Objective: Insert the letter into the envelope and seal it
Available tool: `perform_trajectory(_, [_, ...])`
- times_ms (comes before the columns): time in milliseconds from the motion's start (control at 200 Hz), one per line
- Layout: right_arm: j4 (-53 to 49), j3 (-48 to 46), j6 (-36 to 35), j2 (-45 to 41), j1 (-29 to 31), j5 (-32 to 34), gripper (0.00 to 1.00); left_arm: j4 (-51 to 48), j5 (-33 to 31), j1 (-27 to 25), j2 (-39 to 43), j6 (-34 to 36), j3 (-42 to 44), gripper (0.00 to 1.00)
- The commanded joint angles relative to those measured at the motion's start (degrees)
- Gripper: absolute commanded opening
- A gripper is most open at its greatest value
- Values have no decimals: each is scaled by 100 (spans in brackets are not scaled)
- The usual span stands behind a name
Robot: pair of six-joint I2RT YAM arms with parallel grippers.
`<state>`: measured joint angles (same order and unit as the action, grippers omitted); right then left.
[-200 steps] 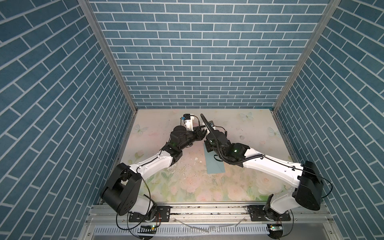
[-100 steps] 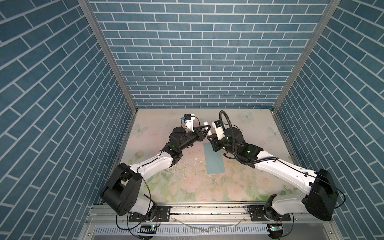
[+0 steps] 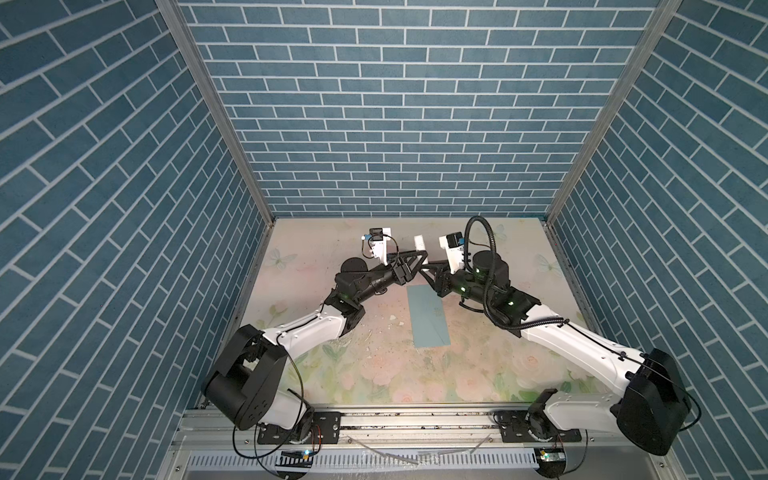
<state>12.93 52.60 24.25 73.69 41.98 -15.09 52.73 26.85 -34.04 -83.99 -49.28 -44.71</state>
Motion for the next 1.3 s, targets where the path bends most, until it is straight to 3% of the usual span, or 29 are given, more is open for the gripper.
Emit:
perform_trajectory(0, [341,-144,192,-83,-26,-406,0,322,141,-15,-95,-54,15,54])
perform_trajectory(270, [282,-58,212,4,-67,-691,0,487,190,-10,-205,-149,6,30])
perform_trajectory(460, [-113,81,62,66,-79,-592,0,478,209,-6,-241,-149,3,0])
perform_trajectory(580, [-660,303,-188,66,-72,-91,0,207,140,-6,-194,-37,6,0])
perform_trajectory(680, [-1426,650,-691,146,62,835,0,-319,59,-15,-111,165,-76,0])
perform_trajectory(850, [-2512,1410,-2009,674,878,3717,0,-916,-71,-15,-4,407,-162,0])
perform_trajectory(1025, [-2400,1709,-2390,1142,1341,5419,0,-984,-132,-21,-64,379,-179,0])
perform_trajectory(1140, [-2251,1693,-2421,1218,1432,5709,0,-984,-120,-17,-107,384,-183,0])
perform_trajectory(1295, [-2007,1409,-2263,926,1402,4734,0,-955,-110,-19,-87,401,-183,0])
